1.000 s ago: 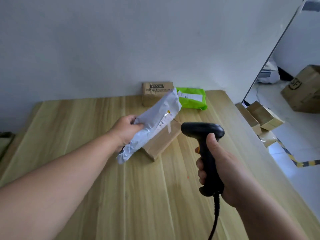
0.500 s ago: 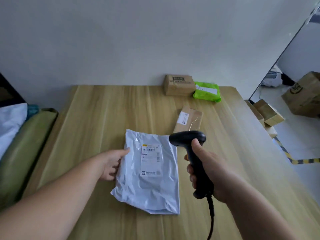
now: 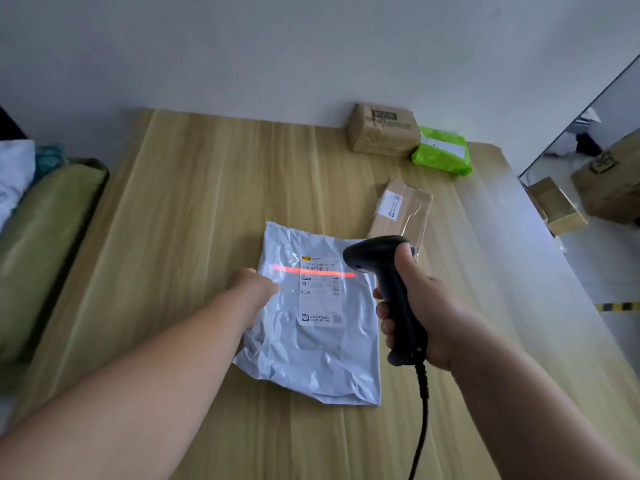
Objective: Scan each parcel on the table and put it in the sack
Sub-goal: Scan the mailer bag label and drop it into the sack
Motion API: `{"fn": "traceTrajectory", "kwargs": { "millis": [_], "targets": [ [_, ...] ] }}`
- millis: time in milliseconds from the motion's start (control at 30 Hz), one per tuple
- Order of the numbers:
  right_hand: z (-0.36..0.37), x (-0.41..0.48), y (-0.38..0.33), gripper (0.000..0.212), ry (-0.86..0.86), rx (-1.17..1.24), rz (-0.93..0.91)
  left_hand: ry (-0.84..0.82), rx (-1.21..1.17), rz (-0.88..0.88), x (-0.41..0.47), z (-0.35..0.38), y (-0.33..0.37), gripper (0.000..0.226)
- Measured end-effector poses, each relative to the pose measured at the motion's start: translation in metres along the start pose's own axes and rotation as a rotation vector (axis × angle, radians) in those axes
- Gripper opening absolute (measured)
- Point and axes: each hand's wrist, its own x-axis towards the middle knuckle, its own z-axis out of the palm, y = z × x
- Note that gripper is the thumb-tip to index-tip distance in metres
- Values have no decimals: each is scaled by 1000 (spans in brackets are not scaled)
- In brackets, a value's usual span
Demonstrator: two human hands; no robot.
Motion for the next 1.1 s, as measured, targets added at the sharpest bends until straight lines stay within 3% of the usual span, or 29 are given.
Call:
{"fn": "traceTrajectory", "kwargs": {
  "millis": [133,400,700,1100],
  "targets": [
    [4,3,-6,76,-3,7,-6,3,-58,17,5,-1,-5,44],
    [9,9,-15,76,-22,-25,-7,-5,-135,43,6,-2,-9,16],
    [21,5,-24,79,-120,-57,-50,32,-271,124,-23,-15,-5,13],
    [106,-50,-70,80,-468,-207,-191,316,-433,372,-124,-162,-1,20]
  ]
}}
